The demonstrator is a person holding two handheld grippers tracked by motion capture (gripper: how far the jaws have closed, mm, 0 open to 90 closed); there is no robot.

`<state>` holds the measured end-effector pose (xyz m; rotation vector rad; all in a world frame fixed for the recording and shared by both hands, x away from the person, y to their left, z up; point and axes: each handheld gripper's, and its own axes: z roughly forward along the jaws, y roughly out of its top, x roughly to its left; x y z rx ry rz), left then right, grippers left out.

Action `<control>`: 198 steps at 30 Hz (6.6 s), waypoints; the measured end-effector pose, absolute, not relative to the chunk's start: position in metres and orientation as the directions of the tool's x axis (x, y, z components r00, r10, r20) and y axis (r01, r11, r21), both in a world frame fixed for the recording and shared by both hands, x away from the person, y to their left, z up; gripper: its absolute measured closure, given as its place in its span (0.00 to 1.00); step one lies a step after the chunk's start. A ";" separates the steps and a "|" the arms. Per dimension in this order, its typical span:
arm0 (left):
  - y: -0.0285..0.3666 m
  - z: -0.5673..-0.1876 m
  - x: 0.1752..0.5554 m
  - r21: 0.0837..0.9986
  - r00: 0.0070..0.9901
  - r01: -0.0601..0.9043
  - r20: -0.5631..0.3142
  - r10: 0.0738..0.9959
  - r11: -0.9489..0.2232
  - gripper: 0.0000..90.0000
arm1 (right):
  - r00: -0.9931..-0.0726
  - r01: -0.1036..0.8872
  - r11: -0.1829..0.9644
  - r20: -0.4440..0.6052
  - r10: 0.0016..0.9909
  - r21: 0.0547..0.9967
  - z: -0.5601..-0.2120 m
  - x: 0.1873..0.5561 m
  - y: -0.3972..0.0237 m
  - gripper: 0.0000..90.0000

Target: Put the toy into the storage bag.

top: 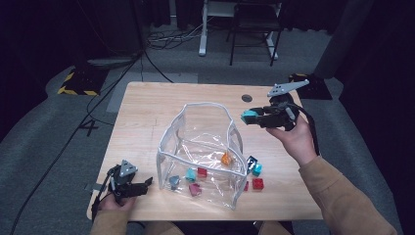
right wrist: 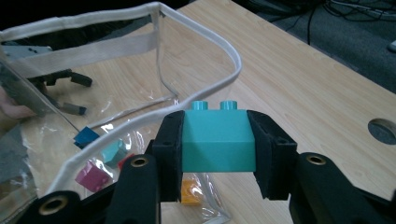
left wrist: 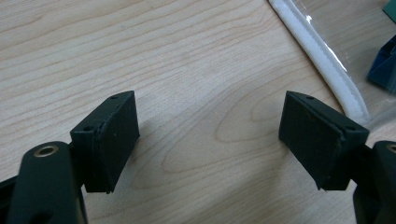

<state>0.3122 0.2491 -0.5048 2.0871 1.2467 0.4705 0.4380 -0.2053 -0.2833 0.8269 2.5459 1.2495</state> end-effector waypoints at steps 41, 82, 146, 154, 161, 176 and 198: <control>0.249 -0.505 0.312 0.691 0.483 0.641 -0.025 0.875 -0.334 0.23 | -0.940 0.272 0.618 0.066 0.335 0.737 -0.280 0.385 -0.136 0.65; 0.249 -0.505 0.312 0.692 0.482 0.641 -0.025 0.876 -0.333 0.23 | -0.912 0.265 0.561 0.016 0.409 0.785 -0.272 0.365 -0.177 0.53; 0.249 -0.505 0.312 0.691 0.483 0.641 -0.025 0.875 -0.334 0.23 | -0.772 0.562 0.682 0.002 0.635 0.469 -0.458 0.394 -0.236 0.62; 0.249 -0.505 0.312 0.691 0.483 0.641 -0.026 0.875 -0.333 0.23 | -0.754 0.571 0.613 0.053 0.655 0.546 -0.436 0.393 -0.250 0.62; 0.249 -0.505 0.312 0.691 0.483 0.641 -0.025 0.875 -0.333 0.23 | -0.752 0.553 0.568 0.072 0.656 0.610 -0.414 0.388 -0.257 0.62; 0.249 -0.505 0.312 0.691 0.483 0.641 -0.026 0.875 -0.333 0.23 | -0.789 0.460 0.479 0.096 0.607 0.748 -0.346 0.378 -0.259 0.62; 0.250 -0.504 0.313 0.687 0.483 0.645 -0.027 0.875 -0.334 0.23 | -0.841 0.346 0.435 0.070 0.536 0.831 -0.282 0.373 -0.240 0.62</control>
